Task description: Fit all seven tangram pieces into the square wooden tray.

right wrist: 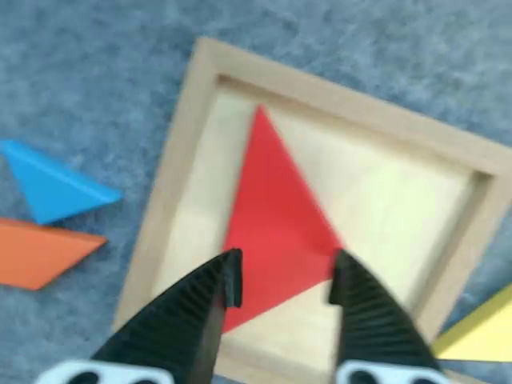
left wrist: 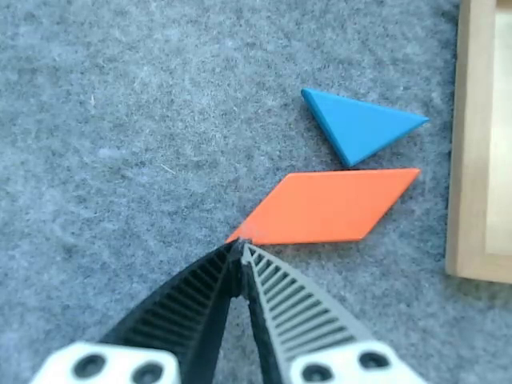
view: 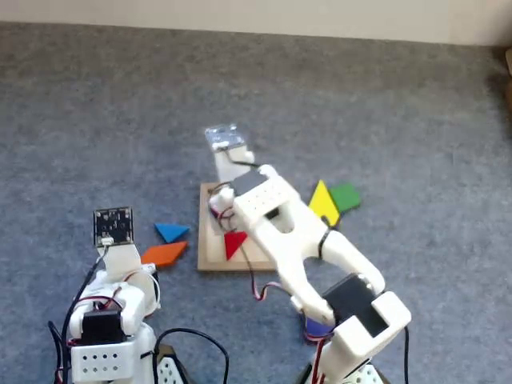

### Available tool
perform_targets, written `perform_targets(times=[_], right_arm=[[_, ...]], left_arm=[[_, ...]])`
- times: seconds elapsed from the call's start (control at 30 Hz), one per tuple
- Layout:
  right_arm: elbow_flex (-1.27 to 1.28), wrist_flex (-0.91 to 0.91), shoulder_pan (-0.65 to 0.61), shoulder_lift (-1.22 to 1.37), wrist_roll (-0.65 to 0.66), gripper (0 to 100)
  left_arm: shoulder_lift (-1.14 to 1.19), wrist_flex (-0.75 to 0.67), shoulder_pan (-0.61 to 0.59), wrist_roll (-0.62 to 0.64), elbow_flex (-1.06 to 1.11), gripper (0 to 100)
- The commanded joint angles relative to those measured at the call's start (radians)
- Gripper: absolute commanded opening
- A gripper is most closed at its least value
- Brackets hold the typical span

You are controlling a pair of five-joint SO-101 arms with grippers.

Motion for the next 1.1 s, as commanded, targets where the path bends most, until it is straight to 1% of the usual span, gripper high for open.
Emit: perform_targets(times=[0.0, 0.13, 0.2, 0.37, 0.53, 0.77, 0.93, 1.0, 1.07], right_arm=[[-0.002, 0.007, 0.077, -0.064, 0.066, 5.8], [0.004, -0.018, 0.091, -0.062, 0.074, 4.2], [0.044, -0.050, 0.071, -0.061, 0.074, 4.1], [0.145, -0.150, -0.028, -0.061, 0.074, 4.1], [0.165, -0.163, -0.104, -0.061, 0.072, 4.1], [0.163, -0.145, -0.101, -0.082, 0.075, 4.1], [0.162, -0.133, -0.084, -0.226, 0.075, 4.0], [0.163, -0.133, -0.064, -0.297, 0.075, 4.0], [0.170, -0.094, -0.033, -0.349, 0.075, 4.0]], left_arm=[[-0.001, 0.003, -0.007, -0.008, 0.021, 1], [-0.001, 0.003, -0.007, -0.008, 0.021, 1], [-0.001, 0.003, -0.007, -0.008, 0.021, 1], [-0.001, 0.003, -0.007, -0.008, 0.021, 1], [-0.001, 0.003, -0.007, -0.008, 0.021, 1], [-0.001, 0.003, -0.007, -0.008, 0.021, 1], [-0.001, 0.003, -0.007, -0.008, 0.021, 1], [-0.001, 0.003, -0.007, -0.008, 0.021, 1], [-0.001, 0.003, -0.007, -0.008, 0.021, 1]])
